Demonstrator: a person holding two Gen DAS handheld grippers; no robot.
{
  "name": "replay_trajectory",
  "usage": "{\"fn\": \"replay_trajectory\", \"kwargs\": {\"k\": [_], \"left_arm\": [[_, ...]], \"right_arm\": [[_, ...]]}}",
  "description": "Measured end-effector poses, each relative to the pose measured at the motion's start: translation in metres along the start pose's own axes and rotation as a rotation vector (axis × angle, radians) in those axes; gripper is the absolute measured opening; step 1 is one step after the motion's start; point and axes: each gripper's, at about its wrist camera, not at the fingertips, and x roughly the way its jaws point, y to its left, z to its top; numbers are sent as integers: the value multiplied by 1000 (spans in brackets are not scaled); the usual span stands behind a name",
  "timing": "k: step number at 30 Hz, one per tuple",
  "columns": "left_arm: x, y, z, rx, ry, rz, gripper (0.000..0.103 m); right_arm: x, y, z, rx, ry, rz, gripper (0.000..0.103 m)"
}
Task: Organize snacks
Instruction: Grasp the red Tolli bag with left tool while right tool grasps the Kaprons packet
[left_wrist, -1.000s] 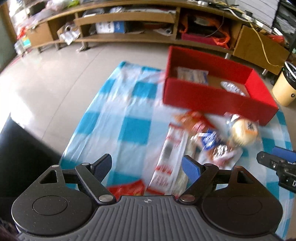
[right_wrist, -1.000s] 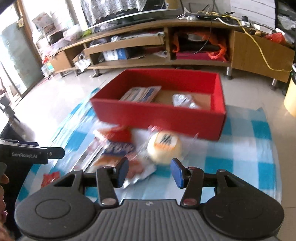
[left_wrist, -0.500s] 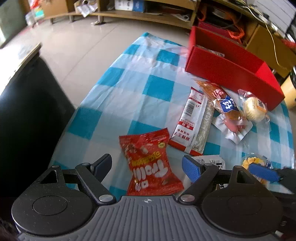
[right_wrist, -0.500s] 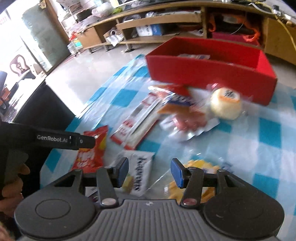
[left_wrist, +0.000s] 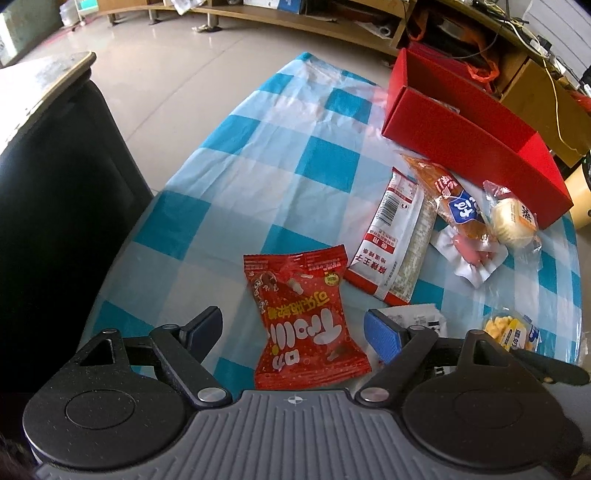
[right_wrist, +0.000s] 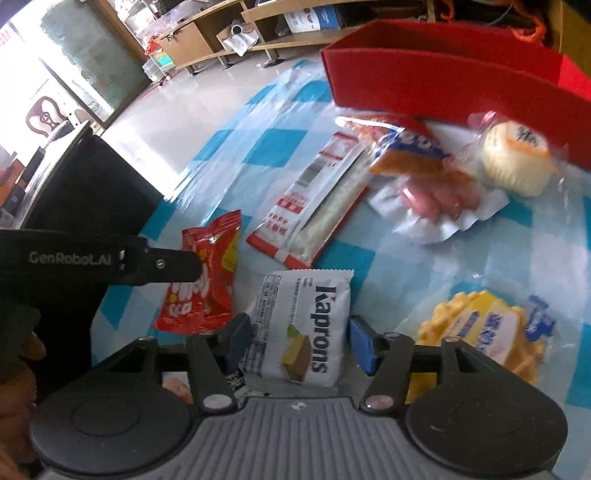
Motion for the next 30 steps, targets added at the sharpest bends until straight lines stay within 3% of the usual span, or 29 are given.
{"fn": "replay_trajectory", "kwargs": {"k": [7, 13, 20, 23, 30], "left_arm": [[15, -1, 1, -23, 37, 15, 90], [25, -8, 6, -45, 49, 22, 90], [45, -9, 6, -62, 100, 43, 89], [42, -11, 6, -40, 86, 69, 78], [33, -13, 1, -11, 99, 21, 66]], "right_arm": [[4, 11, -2, -60, -2, -27, 57], [7, 10, 1, -60, 3, 1, 62], [6, 15, -2, -144, -14, -25, 56], [3, 11, -3, -136, -10, -17, 56], [-25, -2, -12, -94, -35, -13, 56]]}}
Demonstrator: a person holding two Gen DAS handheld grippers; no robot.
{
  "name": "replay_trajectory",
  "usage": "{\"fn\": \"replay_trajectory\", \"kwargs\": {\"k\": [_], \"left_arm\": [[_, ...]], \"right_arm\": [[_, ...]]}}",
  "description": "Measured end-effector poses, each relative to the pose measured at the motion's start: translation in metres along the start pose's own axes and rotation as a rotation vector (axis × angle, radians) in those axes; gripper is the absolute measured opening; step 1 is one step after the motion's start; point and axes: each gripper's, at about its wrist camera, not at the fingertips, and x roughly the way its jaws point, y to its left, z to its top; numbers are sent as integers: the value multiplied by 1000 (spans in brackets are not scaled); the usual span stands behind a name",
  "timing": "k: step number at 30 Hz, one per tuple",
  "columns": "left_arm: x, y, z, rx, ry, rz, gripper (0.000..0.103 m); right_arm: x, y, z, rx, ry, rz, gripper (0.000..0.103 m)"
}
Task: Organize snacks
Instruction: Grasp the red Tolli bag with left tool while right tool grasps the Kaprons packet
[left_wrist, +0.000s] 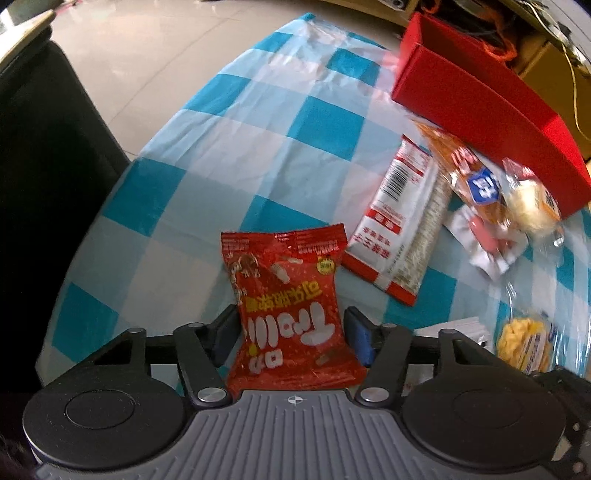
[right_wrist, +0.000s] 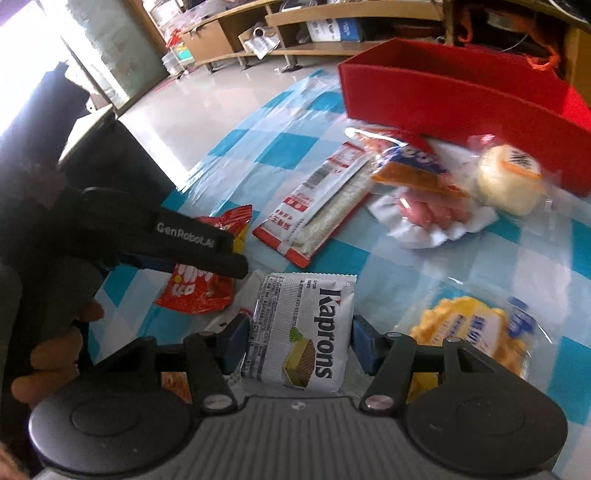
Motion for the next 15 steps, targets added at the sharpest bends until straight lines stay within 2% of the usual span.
{"fn": "replay_trajectory", "kwargs": {"k": [4, 7, 11, 13, 15], "left_arm": [[-3, -3, -4, 40, -10, 24, 67], [1, -1, -2, 27, -8, 42, 74], [11, -2, 5, 11, -1, 70, 89], [13, -6, 5, 23, -8, 96, 90], [12, -8, 4, 35, -14, 99, 85]], "right_arm": [[-15, -5, -12, 30, -7, -14, 56], [-22, -1, -24, 32, 3, -18, 56], [-18, 7, -32, 8, 20, -21, 56], [-15, 7, -32, 5, 28, -21, 56], [-13, 4, -32, 11, 32, -23, 56]]}}
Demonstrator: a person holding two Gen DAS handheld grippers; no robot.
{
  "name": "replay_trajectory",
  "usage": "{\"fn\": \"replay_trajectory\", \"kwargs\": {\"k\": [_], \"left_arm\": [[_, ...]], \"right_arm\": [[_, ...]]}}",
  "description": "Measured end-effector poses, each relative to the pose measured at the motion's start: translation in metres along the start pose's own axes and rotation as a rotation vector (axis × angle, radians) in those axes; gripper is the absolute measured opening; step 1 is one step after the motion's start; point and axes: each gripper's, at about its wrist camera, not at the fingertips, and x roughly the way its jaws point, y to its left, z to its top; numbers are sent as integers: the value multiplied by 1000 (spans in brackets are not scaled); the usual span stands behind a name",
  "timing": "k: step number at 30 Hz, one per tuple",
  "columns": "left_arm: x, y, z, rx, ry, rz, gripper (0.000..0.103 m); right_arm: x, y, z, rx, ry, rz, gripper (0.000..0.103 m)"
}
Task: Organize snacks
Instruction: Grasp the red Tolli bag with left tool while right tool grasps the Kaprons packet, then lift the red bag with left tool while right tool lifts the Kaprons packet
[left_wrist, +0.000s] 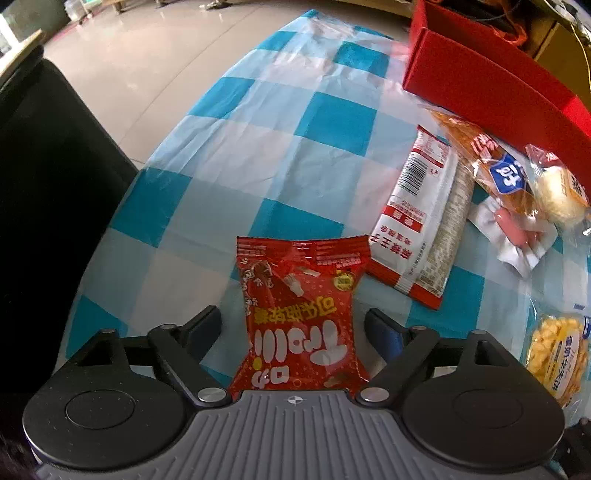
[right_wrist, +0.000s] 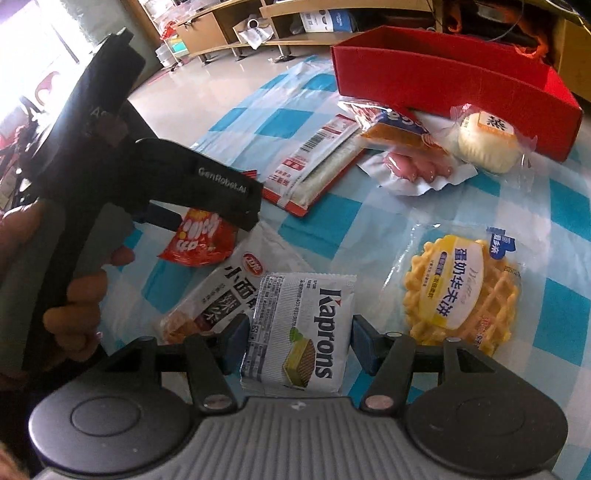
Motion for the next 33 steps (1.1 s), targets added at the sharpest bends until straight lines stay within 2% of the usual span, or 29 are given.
{"fn": "replay_trajectory", "kwargs": {"k": [1, 2, 3, 8, 16, 22, 28, 33], "left_arm": [[-2, -1, -1, 5, -5, -9, 77], [-5, -2, -2, 10, -11, -3, 64], [-8, -2, -3, 19, -18, 3, 60], [-15, 2, -5, -3, 2, -68, 58], [-49, -7, -21, 58, -77, -91, 58], [-53, -20, -41, 129, -59, -96, 58], [-58, -31, -53, 179, -67, -104, 59], [-63, -46, -60, 229, -85, -112, 59]], "right_arm": [[1, -2, 0, 7, 3, 5, 56], [1, -3, 0, 13, 5, 10, 56], [1, -4, 1, 17, 5, 13, 56], [-2, -4, 3, 9, -9, 18, 56], [-9, -4, 2, 8, -30, 19, 56], [-23, -9, -2, 38, -60, 0, 56], [-45, -15, -9, 81, -125, -48, 56], [-54, -19, -16, 104, -147, -101, 56]]}}
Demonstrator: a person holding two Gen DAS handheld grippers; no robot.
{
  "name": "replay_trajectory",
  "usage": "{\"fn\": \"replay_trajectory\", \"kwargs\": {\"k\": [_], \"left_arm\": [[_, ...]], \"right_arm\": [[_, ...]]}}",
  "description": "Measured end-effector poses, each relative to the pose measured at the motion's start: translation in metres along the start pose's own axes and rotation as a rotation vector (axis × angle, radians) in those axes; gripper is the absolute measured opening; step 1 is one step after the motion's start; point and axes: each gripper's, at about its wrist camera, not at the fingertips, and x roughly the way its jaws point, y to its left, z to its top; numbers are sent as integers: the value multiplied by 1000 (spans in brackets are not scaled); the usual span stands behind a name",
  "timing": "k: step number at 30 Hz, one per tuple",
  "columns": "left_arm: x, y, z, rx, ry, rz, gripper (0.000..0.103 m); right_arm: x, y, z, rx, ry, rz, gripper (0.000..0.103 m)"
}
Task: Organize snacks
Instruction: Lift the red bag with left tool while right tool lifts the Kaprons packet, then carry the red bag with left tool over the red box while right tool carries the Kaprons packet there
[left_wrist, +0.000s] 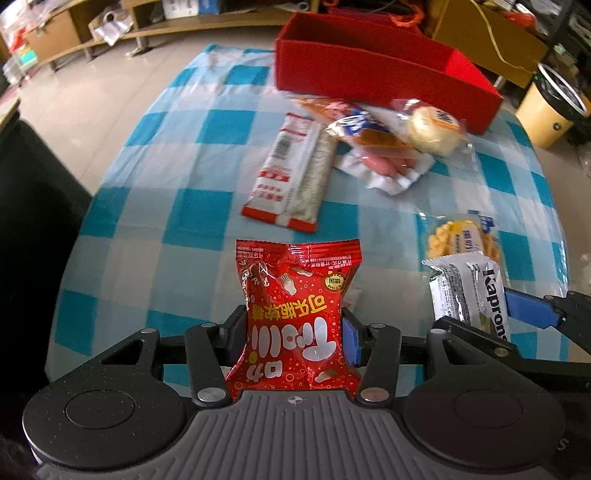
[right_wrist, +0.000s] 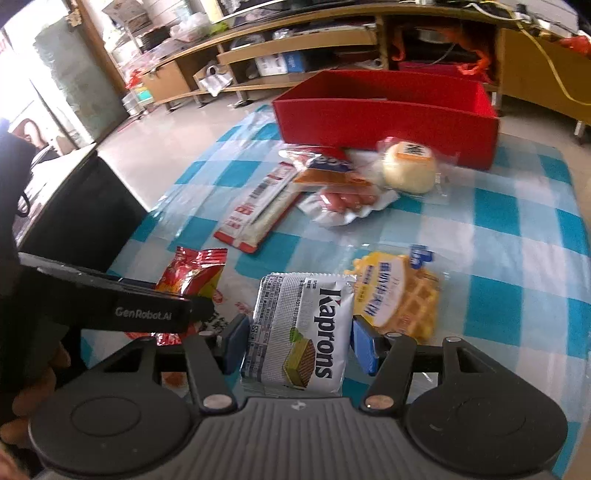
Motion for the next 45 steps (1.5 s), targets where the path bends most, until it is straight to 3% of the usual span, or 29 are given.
{"fn": "replay_trajectory", "kwargs": {"k": [11, 22, 35, 45], "left_arm": [[-5, -29, 1, 65, -33, 7, 59], [-8, -37, 7, 64, -60, 14, 59], [-19, -47, 24, 89, -146, 63, 59], [-20, -48, 38, 67, -158, 49, 59]], "right_arm": [[-11, -20, 6, 48, -60, -93, 56], [-13, -27, 11, 62, -76, -100, 56], [-20, -31, 29, 36, -125, -125, 56], [-22, -34, 42, 29, -151, -128, 56]]}}
